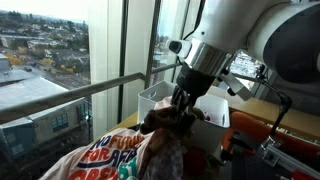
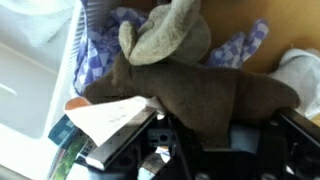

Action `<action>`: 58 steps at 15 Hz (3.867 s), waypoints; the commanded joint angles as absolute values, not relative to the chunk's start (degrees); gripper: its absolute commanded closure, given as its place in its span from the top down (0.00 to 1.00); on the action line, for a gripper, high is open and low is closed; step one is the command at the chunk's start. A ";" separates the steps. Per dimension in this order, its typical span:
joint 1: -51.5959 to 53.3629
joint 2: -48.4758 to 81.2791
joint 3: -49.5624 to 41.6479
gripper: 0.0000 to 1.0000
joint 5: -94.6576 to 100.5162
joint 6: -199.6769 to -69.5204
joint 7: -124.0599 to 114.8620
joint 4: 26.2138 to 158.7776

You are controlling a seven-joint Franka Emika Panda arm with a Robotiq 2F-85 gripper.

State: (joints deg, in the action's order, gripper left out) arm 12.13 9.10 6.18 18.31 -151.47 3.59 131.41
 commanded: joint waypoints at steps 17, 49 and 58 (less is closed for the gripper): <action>-0.12 -10.42 -1.82 0.00 14.07 -140.77 12.94 133.59; 4.58 3.75 2.44 1.00 16.23 -150.40 4.55 134.71; 11.82 17.22 8.13 1.00 16.66 -153.27 3.70 125.52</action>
State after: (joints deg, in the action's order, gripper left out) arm 10.94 10.06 7.72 15.30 -151.81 3.93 131.02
